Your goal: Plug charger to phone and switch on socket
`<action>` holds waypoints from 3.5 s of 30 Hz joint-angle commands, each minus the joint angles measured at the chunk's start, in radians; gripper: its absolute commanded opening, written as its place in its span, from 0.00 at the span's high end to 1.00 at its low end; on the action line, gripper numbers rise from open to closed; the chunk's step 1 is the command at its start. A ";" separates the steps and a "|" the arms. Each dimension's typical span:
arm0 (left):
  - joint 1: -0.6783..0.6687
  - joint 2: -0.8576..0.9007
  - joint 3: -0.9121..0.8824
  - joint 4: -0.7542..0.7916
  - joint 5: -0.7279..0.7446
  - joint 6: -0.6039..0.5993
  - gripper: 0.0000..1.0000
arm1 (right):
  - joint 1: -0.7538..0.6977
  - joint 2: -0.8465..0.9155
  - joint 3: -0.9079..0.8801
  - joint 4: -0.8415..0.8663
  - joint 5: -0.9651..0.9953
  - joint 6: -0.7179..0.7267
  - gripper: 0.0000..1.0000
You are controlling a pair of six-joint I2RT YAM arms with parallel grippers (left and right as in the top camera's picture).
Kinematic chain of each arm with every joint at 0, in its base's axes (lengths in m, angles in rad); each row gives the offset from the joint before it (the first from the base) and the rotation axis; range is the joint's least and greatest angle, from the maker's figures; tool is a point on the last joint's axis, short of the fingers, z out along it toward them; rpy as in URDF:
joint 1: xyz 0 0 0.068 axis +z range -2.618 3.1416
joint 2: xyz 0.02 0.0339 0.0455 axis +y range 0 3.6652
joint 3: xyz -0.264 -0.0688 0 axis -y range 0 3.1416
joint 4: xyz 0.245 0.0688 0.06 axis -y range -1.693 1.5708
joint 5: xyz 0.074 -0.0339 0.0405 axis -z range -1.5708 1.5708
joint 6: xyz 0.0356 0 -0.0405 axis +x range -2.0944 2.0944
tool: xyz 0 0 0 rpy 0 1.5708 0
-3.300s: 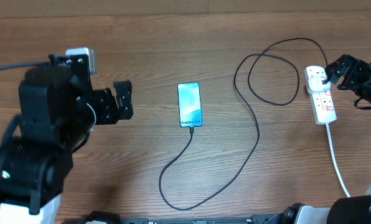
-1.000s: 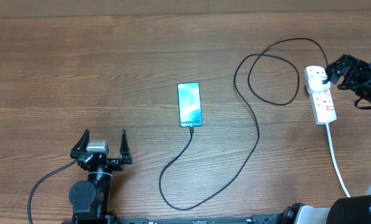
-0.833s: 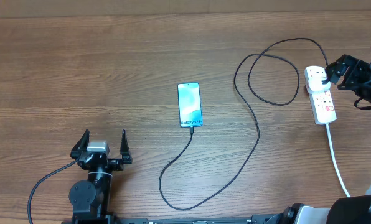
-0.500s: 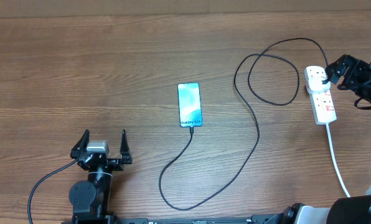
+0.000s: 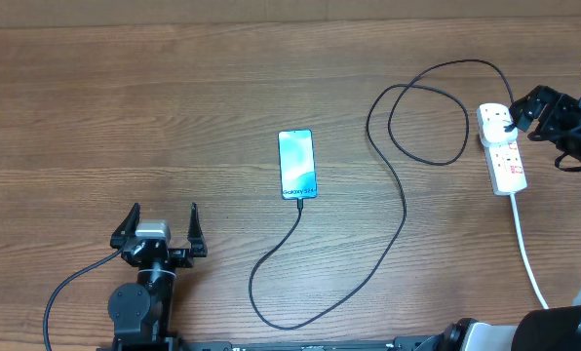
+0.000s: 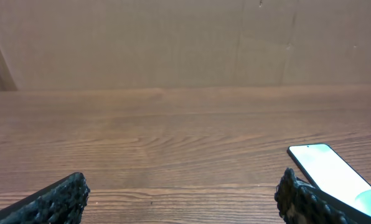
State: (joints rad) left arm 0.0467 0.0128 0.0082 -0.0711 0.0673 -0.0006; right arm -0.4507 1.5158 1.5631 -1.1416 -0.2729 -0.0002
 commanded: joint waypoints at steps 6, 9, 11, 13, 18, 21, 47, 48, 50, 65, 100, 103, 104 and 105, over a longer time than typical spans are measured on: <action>0.007 -0.008 -0.003 -0.002 0.008 -0.014 0.00 | 0.002 -0.002 0.003 0.006 0.003 -0.007 0.00; 0.007 -0.008 -0.003 -0.002 0.008 -0.014 0.00 | 0.002 -0.002 0.003 0.006 0.003 -0.008 0.00; 0.007 -0.008 -0.003 -0.002 0.008 -0.014 0.00 | 0.002 -0.002 0.003 0.006 0.003 -0.008 0.00; 0.007 -0.008 -0.003 -0.002 0.008 -0.014 0.00 | 0.002 -0.002 0.003 0.006 0.003 -0.008 0.00; 0.007 -0.008 -0.003 -0.002 0.008 -0.014 0.00 | 0.002 -0.002 0.003 0.006 0.003 -0.007 0.00; 0.007 -0.008 -0.003 -0.002 0.008 -0.014 0.00 | 0.002 -0.002 0.003 0.006 0.003 -0.008 0.00; 0.007 -0.008 -0.003 -0.002 0.008 -0.014 0.00 | 0.002 -0.002 0.003 0.006 0.003 -0.008 0.00; 0.007 -0.008 -0.003 -0.002 0.008 -0.014 0.00 | 0.002 -0.002 0.003 0.006 0.003 -0.007 0.00; 0.007 -0.008 -0.003 -0.002 0.008 -0.014 0.00 | 0.002 -0.002 0.003 0.006 0.003 -0.008 0.00; 0.007 -0.008 -0.003 -0.002 0.008 -0.014 0.00 | 0.161 -0.150 -0.100 0.267 -0.060 -0.005 0.00; 0.007 -0.008 -0.003 -0.002 0.008 -0.014 0.00 | 0.490 -1.093 -1.323 1.321 0.121 -0.005 0.00; 0.007 -0.008 -0.003 -0.002 0.008 -0.014 0.00 | 0.490 -1.160 -1.354 1.319 0.128 -0.005 0.00; 0.007 -0.008 -0.003 -0.002 0.008 -0.014 0.00 | 0.490 -1.185 -1.368 1.320 0.132 -0.005 0.00; 0.007 -0.008 -0.003 -0.002 0.008 -0.014 0.00 | 0.490 -1.206 -1.382 1.320 0.132 -0.005 0.00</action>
State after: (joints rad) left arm 0.0467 0.0132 0.0082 -0.0711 0.0677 -0.0010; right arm 0.0338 0.3641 0.2218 0.1726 -0.1677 -0.0002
